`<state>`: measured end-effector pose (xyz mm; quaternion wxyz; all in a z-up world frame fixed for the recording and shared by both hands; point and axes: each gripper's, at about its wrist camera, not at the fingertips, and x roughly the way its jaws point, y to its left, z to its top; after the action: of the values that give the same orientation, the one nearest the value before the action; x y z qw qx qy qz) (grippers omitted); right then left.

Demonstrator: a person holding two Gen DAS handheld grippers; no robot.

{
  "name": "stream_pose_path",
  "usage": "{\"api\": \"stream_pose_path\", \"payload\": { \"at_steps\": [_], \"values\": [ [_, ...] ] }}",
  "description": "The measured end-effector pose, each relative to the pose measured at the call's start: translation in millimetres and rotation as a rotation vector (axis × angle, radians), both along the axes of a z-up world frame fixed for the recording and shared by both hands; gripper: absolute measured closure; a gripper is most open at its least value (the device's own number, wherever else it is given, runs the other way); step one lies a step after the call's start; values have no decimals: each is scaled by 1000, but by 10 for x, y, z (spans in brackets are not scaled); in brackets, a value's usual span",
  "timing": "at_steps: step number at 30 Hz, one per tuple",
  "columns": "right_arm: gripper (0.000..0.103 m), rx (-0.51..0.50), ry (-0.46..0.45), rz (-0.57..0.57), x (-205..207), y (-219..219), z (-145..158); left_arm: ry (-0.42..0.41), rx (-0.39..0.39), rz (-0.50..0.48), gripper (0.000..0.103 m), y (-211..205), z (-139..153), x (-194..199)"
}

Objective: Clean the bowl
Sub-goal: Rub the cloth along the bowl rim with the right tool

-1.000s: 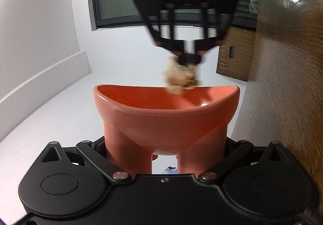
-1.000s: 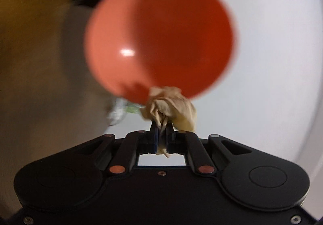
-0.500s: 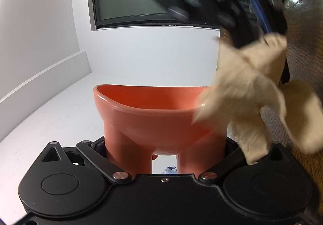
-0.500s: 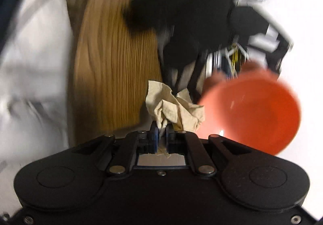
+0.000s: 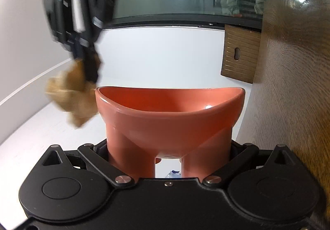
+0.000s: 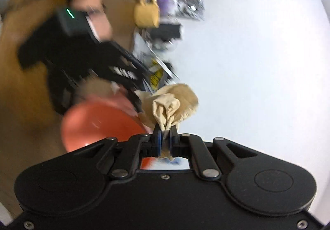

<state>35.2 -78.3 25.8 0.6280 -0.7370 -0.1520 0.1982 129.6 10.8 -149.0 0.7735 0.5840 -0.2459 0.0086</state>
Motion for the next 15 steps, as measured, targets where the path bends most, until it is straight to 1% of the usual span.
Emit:
{"api": "stream_pose_path", "payload": {
  "at_steps": [2, 6, 9, 14, 15],
  "values": [
    [95, -34, -9, -64, 188, 17, -57, 0, 0, 0, 5, 4, -3, -4],
    [95, -138, 13, -179, 560, -203, -252, 0, 0, 0, 5, 8, -2, -8],
    [95, -199, 71, -223, 668, -375, -450, 0, 0, -1, 5, 7, -4, -8],
    [95, -408, 159, -177, 319, -609, -855, 0, 0, 0, 5, 9, 1, -8],
    [95, -417, 163, -168, 281, -602, -877, 0, 0, 0, 5, 12, 1, -12]
  ]
}}
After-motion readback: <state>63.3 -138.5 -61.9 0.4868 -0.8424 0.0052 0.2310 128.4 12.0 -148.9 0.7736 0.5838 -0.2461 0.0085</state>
